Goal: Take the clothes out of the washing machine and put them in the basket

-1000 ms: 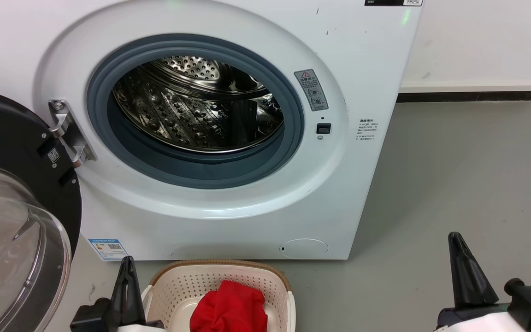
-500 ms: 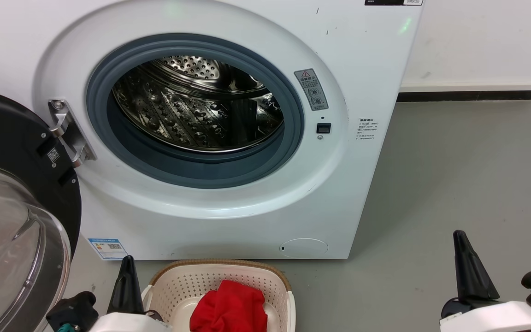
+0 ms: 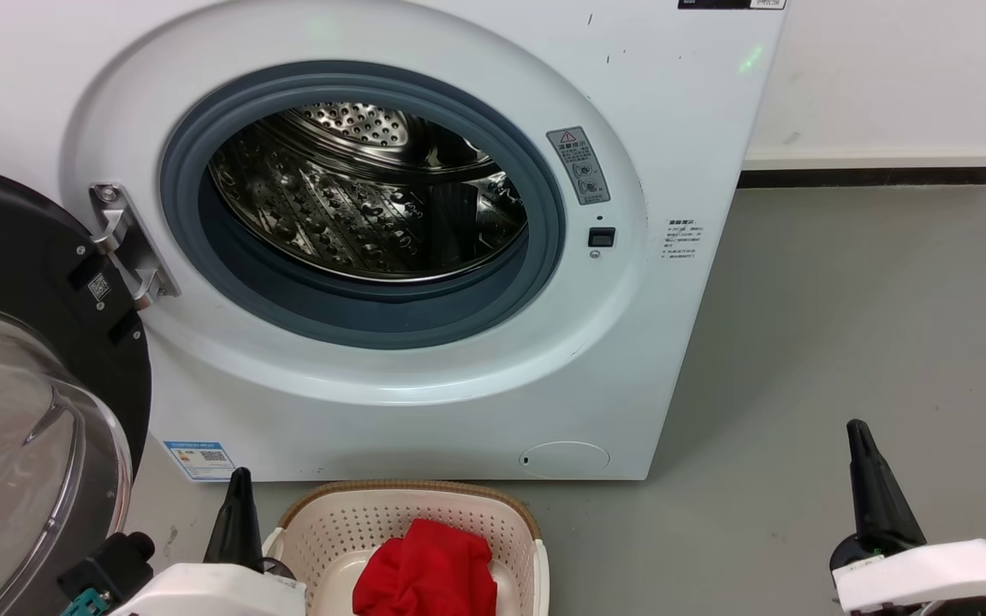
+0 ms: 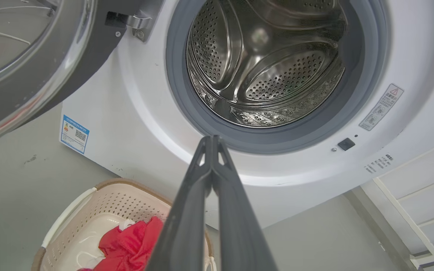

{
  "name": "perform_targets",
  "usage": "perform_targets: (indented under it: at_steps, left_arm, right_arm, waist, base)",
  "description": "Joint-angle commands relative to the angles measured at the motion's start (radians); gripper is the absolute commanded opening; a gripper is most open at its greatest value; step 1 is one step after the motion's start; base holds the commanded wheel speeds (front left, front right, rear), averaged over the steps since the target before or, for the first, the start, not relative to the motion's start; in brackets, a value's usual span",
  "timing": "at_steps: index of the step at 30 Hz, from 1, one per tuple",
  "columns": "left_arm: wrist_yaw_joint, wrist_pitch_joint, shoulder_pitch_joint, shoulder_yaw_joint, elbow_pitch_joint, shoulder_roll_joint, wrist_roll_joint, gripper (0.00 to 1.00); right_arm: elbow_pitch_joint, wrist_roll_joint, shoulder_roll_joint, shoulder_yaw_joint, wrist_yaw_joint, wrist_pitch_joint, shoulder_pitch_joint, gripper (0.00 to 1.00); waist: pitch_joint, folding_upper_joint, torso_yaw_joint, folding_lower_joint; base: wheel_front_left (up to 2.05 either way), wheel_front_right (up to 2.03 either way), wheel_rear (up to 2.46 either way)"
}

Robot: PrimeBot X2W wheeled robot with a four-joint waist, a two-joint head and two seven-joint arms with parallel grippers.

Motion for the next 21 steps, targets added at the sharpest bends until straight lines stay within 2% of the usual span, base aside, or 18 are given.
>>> perform_targets:
  at_steps: [1,21]
  left_arm:
    - [-0.010,0.007,-0.029,0.007,-0.006,0.004,-0.041,0.00]
    - [-0.057,0.068,-0.069,0.025,0.026,0.009,-0.315,0.00]
  right_arm:
    - [-0.006,0.043,-0.010,-0.002,0.000,0.006,-0.033,0.00]
    - [0.041,0.313,-0.014,-0.014,0.000,0.067,-0.071,0.00]
  waist:
    - [0.000,0.0000,0.000,0.0000]
    - [0.003,0.0000,0.004,0.0000]
  base:
    - [0.00,0.00,0.00]
    - [0.00,0.00,0.00]
